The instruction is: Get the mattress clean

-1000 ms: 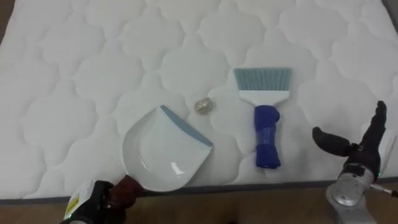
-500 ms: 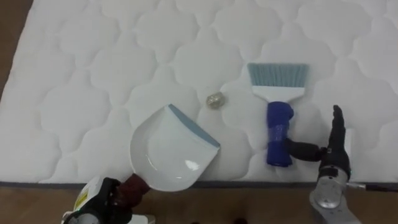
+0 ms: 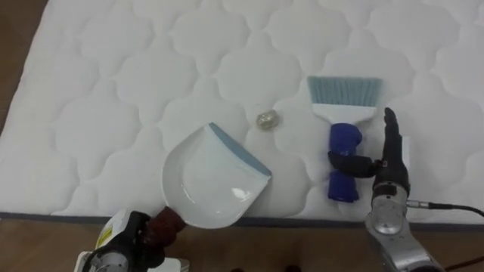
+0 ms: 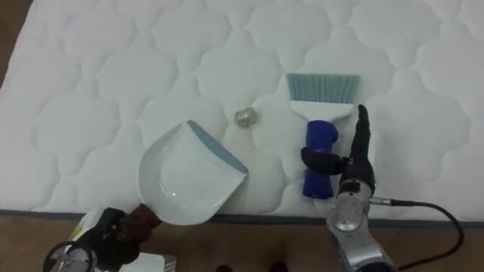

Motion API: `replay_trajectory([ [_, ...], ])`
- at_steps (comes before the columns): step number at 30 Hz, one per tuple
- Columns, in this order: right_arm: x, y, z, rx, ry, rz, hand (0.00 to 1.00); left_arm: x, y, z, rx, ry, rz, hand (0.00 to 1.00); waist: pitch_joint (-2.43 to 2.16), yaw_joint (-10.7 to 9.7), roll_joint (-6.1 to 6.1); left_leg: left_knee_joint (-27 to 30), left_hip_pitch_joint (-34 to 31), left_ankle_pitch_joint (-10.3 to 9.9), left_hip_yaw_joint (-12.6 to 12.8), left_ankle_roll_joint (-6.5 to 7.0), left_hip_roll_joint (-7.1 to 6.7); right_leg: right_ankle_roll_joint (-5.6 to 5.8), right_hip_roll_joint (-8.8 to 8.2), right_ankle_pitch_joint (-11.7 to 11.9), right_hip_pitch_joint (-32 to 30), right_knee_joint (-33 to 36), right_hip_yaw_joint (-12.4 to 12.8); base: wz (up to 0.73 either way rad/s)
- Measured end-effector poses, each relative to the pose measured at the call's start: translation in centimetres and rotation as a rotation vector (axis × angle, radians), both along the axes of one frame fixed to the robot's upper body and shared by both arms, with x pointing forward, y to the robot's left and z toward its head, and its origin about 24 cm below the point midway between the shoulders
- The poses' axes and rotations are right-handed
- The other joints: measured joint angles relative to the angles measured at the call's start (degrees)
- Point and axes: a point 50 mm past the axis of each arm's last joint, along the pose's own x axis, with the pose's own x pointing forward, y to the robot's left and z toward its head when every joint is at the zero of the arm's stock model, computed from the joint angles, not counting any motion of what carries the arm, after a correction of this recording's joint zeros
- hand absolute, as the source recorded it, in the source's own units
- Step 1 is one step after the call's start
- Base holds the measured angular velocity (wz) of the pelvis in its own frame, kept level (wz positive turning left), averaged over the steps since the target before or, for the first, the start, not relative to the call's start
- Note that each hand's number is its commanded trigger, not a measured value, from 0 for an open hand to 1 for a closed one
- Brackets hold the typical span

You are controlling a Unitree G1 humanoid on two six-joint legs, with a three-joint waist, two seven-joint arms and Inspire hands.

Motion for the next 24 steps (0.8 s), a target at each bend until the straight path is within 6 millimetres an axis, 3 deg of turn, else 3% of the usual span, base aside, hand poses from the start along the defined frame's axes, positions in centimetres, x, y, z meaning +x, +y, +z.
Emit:
replay_trajectory([
  [6, 1.9, 0.6, 1.8, 0.002, -0.068, 0.025, 0.0, 0.1, -0.1, 0.0, 0.013, -0.008, -0.01, 1.0, 0.01, -0.03, 0.01, -0.13, -0.07, 0.0, -0.21, 0.0, -0.06, 0.04, -0.02, -0.15, -0.01, -0.03, -0.16, 0.01],
  [11, 2.1, 0.7, 1.9, 0.006, -0.067, 0.032, 0.0, 0.2, -0.3, 0.0, 0.016, -0.01, -0.021, 1.0, 0.0, 0.01, 0.01, -0.16, 0.01, 0.0, -0.57, 0.0, -0.15, 0.1, -0.05, -0.18, 0.25, -0.13, -0.25, 0.04],
  [24, -1.1, -1.0, -3.2, -0.058, 0.256, 0.009, 0.0, 0.6, -0.5, 0.2, 0.009, -0.013, -0.009, 1.0, 0.16, -0.09, 0.31, 0.08, -0.29, 0.09, -0.34, 0.16, -0.03, 0.06, -0.28, -0.19, 0.04, 0.19, -0.92, 0.02],
])
